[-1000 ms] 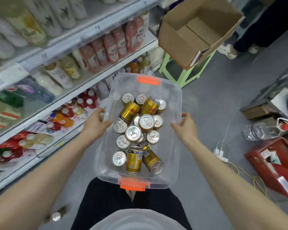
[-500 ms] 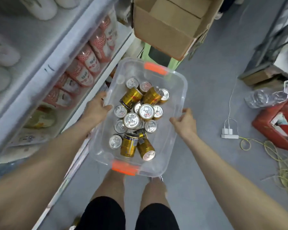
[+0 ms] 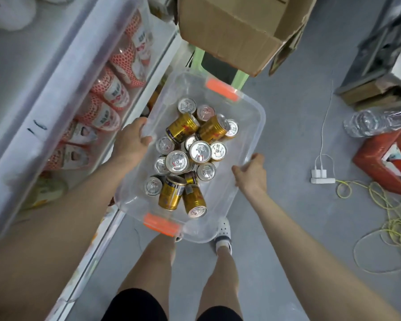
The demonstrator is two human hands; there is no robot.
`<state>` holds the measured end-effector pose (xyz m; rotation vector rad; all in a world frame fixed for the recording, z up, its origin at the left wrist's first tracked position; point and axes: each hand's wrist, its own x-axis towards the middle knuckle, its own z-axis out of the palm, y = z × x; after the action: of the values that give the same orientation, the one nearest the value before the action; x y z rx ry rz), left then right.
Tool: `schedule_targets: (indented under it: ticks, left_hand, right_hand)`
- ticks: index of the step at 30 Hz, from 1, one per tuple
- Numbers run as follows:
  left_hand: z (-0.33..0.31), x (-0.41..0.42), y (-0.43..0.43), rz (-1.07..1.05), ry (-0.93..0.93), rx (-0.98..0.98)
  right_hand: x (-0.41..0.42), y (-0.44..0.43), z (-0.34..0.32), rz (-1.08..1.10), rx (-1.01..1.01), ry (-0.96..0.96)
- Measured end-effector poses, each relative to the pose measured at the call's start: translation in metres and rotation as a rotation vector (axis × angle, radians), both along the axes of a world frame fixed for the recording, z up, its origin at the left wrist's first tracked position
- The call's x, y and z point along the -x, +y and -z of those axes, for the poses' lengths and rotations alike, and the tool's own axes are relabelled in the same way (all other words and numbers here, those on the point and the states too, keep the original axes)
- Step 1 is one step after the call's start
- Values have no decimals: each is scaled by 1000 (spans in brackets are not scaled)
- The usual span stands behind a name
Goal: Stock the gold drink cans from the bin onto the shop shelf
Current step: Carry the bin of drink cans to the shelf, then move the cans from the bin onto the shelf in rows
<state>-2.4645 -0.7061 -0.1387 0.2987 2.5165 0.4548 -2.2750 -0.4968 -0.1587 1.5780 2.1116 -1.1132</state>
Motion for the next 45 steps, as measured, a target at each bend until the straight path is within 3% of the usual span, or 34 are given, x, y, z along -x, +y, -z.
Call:
schedule_targets:
  ticks: [4,8,10,12,15,19,25,31,37,45]
  left_hand:
    - [11,-6,-9,-4,-40,-60]
    - [0,-35,-11,109,251,-86]
    - [-6,-53,-13,181,369,-159]
    - [-3,-69,-12,254,356,-195]
    - [15,-83,-6,284,192,-185]
    - [38,-86,8,254,70,-135]
    - [56,-87,21,163,102,-158]
    - [27,-108,12,-14,92,-211]
    - [-60,-143,-7,-240,120,-321]
    - [-216,-209,-48,-479,280,-529]
  right_hand:
    - [4,0,-9,-110,-54,-80]
    - [21,4,-20,-491,-505,84]
    - [32,7,-18,-683,-628,184]
    - [43,4,-12,-825,-527,223]
    - [55,-4,0,-1008,-276,199]
    - [62,-8,22,-1204,-225,159]
    - [68,-5,39,-1220,-192,256]
    - [57,14,13,-1148,-133,332]
    - [48,24,-84,-936,33,467]
    - [32,-7,-253,-1080,136,684]
